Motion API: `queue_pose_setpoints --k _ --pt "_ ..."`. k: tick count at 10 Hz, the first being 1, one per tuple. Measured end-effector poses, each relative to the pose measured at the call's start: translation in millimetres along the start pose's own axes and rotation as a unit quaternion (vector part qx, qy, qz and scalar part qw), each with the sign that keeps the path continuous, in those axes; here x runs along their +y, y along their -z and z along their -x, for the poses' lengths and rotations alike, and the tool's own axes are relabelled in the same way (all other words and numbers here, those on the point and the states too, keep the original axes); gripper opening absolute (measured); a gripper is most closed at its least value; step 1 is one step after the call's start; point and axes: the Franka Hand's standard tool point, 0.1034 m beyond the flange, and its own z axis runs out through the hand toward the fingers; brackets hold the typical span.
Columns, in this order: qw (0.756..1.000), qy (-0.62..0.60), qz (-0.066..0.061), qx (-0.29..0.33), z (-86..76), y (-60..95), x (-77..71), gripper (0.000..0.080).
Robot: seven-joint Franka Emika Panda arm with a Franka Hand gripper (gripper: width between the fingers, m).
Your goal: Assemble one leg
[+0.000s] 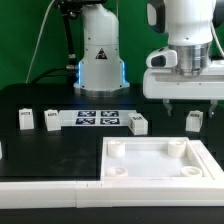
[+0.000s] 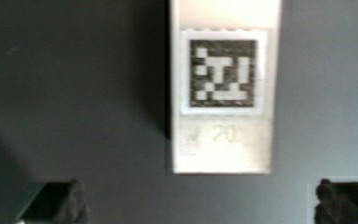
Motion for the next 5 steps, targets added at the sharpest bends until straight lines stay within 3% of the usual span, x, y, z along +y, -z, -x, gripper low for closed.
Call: queue_pose_setpoints --k 1,4,5 --pt "0.999 0.004 0.009 -0.049 -1.1 0.6 6.0 0.0649" --pt "0.988 -0.006 0.028 -0.150 1.6 -0.9 4.7 0.0649" --pt "0.976 -0.017 0.037 -0.213 5.8 0.6 4.1 0.0649"
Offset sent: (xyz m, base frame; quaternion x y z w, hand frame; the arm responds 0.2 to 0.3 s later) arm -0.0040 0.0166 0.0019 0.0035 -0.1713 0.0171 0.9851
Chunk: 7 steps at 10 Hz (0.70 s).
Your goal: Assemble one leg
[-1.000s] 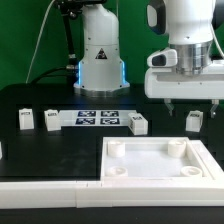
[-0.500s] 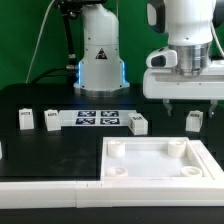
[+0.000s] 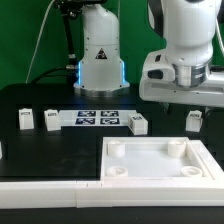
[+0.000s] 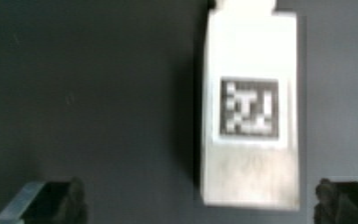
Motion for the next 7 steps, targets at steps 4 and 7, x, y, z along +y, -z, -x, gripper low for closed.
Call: queue_pose_setpoints --k 4,7 --pt "0.988 -0.008 0.005 -0.156 -2.4 2.5 -3.1 0.0649" --pt "0.987 -0.012 0.006 -0.157 -2.3 2.8 -4.3 0.0649"
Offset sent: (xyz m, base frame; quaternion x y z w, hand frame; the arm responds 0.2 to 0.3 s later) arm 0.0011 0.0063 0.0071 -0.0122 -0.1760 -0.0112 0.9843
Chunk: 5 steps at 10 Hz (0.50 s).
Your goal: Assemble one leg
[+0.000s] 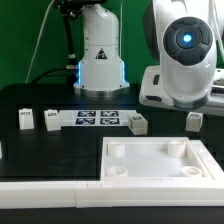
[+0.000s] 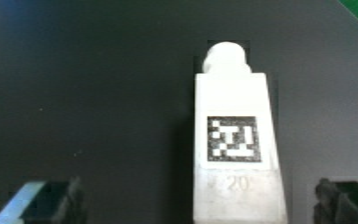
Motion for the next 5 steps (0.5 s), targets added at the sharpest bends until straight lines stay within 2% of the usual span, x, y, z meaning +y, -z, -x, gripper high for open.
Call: queue_pose_setpoints --k 3,5 --pt "1.000 0.010 0.001 0.014 1.7 -5.4 -11.9 0.0649" --pt "1.000 0.007 0.002 0.018 -3.1 -21.5 -6.9 0.0649"
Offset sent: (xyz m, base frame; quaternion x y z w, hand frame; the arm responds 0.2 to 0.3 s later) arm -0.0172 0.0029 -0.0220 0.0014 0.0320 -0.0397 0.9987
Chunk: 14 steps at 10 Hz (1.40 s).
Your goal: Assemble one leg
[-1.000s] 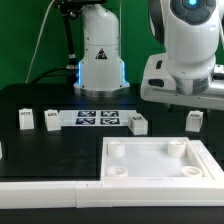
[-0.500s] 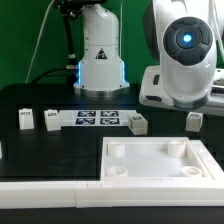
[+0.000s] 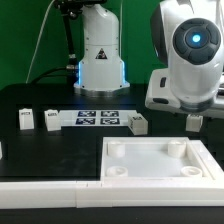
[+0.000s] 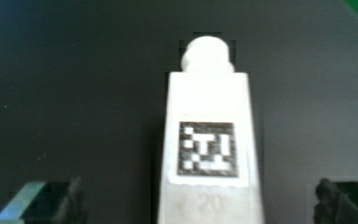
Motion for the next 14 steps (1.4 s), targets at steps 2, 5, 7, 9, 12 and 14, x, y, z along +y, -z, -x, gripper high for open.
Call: queue_pose_setpoints --k 2,5,7,9,12,14 --pt "1.000 -0.001 0.008 -0.007 2.4 -12.1 0.3 0.0649" --pt "1.000 -0.004 0.009 -0.010 0.9 -14.8 3.0 0.0649" --pt "1.000 -0.005 0.007 -0.010 -0.4 -13.4 4.2 0.0519" --pt "1.000 -0.004 0.007 -0.010 -0.3 -13.5 4.1 0.0290" --pt "1.000 -0.004 0.007 -0.010 -0.3 -13.5 4.1 0.0291" --pt "1.000 -0.004 0.007 -0.010 -0.3 -13.5 4.1 0.0291"
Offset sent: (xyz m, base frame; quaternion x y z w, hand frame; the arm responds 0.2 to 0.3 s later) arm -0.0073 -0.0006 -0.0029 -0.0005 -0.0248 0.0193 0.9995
